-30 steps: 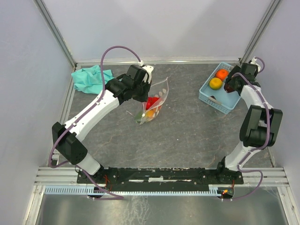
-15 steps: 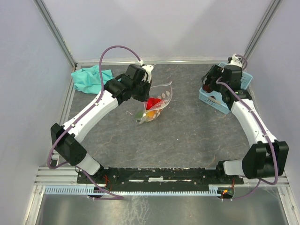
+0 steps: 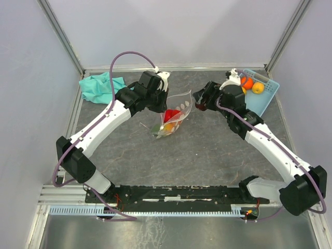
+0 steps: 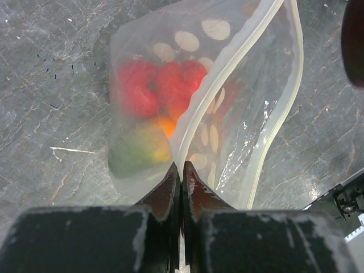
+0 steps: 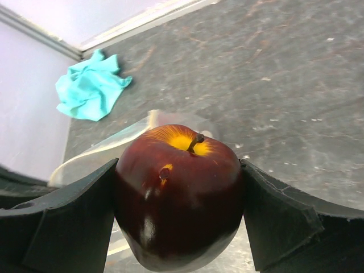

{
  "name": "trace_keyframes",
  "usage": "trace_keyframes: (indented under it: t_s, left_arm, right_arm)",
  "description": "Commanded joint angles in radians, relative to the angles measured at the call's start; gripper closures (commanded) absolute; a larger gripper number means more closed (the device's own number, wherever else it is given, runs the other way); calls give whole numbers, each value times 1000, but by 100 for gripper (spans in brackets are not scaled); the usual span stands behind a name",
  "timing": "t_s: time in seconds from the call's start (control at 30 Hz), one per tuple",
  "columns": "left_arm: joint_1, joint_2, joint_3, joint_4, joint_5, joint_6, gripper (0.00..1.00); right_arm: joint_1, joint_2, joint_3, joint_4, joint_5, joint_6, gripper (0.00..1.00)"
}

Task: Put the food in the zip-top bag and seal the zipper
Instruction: Place the fake fruit in the zipper food storage bag.

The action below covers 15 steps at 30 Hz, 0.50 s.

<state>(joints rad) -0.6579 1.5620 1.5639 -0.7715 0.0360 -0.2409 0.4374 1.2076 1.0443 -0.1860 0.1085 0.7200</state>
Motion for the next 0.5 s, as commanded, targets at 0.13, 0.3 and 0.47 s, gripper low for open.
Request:
trace_keyframes:
  t_s: [0.13, 0.3, 0.47]
  left_arm:
    - [3, -24, -6, 65, 41, -74, 97]
    - [4, -31, -15, 79, 61, -95, 97]
    - [2, -46, -44, 115, 92, -128, 97]
  right_arm:
    - [174, -14, -1, 274, 68, 47, 41]
    - [265, 24, -29, 402, 148, 22, 41]
    - [311, 92, -60, 477, 198, 42, 41]
